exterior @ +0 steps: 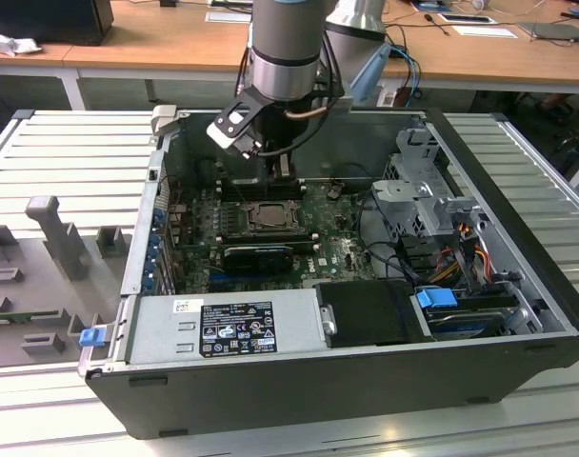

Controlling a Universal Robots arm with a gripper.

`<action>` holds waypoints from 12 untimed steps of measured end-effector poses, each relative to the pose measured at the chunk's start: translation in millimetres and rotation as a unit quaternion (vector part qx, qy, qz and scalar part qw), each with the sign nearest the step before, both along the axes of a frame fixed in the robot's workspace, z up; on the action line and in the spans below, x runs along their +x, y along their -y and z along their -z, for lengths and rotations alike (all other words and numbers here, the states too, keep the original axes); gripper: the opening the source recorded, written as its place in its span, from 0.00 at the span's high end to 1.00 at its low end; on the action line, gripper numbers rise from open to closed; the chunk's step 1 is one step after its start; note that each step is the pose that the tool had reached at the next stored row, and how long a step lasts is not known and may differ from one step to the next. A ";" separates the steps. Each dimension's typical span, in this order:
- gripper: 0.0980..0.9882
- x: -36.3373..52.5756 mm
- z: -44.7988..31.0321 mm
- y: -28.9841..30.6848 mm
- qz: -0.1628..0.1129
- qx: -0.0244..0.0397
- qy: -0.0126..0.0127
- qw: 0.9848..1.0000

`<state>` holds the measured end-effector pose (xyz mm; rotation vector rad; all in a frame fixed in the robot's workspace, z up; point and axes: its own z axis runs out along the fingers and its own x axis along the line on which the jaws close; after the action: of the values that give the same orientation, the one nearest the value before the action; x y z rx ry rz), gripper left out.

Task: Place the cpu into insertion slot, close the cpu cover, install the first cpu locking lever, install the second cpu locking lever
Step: 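Install the first cpu locking lever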

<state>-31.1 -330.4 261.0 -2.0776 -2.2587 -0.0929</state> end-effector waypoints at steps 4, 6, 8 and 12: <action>0.99 0.0 0.4 0.0 -0.043 0.000 0.000 0.999; 0.99 0.0 1.0 0.0 -0.072 0.000 0.000 0.997; 0.99 -0.2 2.1 0.0 -0.097 0.000 0.000 0.995; 0.99 -0.2 2.8 0.0 -0.161 0.000 0.000 0.987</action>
<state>-31.4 -330.4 258.2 -1.6828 -2.5565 -0.0739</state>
